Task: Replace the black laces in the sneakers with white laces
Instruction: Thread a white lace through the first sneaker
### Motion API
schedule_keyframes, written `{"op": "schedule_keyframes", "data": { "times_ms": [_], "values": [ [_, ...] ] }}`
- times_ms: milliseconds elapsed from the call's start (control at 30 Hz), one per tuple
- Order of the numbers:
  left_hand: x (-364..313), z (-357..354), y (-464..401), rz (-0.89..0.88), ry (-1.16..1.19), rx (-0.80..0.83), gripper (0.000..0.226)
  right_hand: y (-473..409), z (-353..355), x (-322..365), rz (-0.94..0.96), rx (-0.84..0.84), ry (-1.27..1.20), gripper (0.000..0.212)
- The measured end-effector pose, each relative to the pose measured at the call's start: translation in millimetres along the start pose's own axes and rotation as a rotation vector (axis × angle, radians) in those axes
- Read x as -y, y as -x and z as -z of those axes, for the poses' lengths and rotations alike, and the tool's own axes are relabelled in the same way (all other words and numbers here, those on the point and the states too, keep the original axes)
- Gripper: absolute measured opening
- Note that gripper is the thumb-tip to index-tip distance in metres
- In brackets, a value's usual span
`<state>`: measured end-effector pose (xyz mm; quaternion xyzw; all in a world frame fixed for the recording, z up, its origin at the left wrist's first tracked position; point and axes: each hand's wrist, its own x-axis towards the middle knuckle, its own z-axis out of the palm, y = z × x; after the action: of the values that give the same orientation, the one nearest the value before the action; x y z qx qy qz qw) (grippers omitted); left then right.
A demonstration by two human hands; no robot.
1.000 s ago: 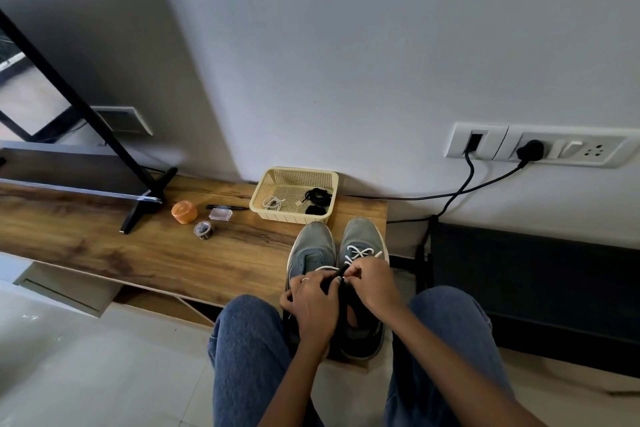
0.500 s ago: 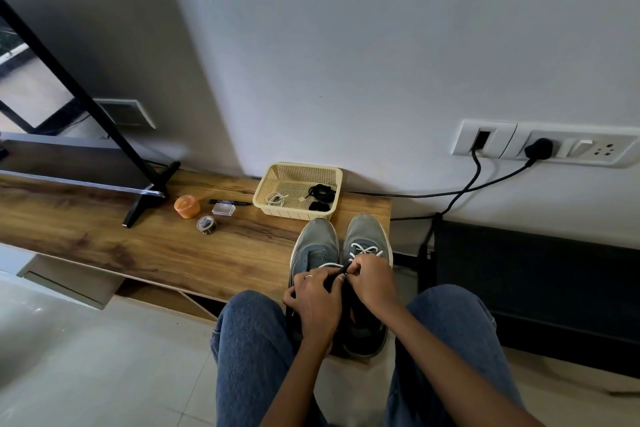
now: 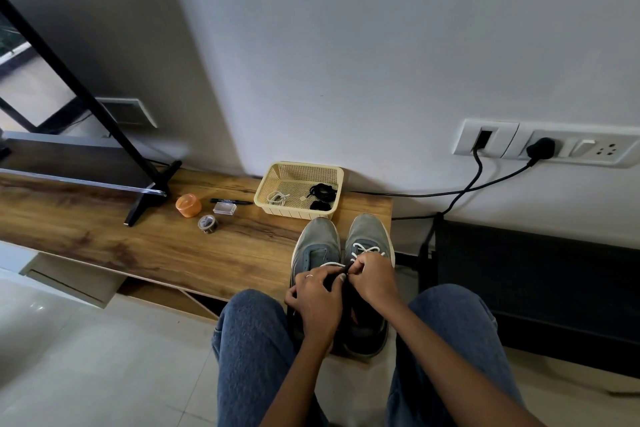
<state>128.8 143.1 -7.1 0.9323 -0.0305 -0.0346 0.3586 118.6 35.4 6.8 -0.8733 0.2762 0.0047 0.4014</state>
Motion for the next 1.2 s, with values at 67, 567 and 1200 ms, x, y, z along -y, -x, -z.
{"op": "schedule_keyframes", "data": {
  "times_ms": [67, 567, 1200],
  "values": [
    [1, -1, -1, 0.001, 0.001, 0.001, 0.016, 1, -1, -4, 0.008, -0.011, -0.062, 0.02],
    [2, -2, -1, -0.004, -0.002, 0.0, 0.013, 7, -5, -12, -0.059, -0.125, -0.353, 0.027],
    [2, 0, 0, -0.013, -0.003, 0.012, 0.017, 3, -9, -14, -0.033, -0.08, -0.268, 0.034]
  ]
}}
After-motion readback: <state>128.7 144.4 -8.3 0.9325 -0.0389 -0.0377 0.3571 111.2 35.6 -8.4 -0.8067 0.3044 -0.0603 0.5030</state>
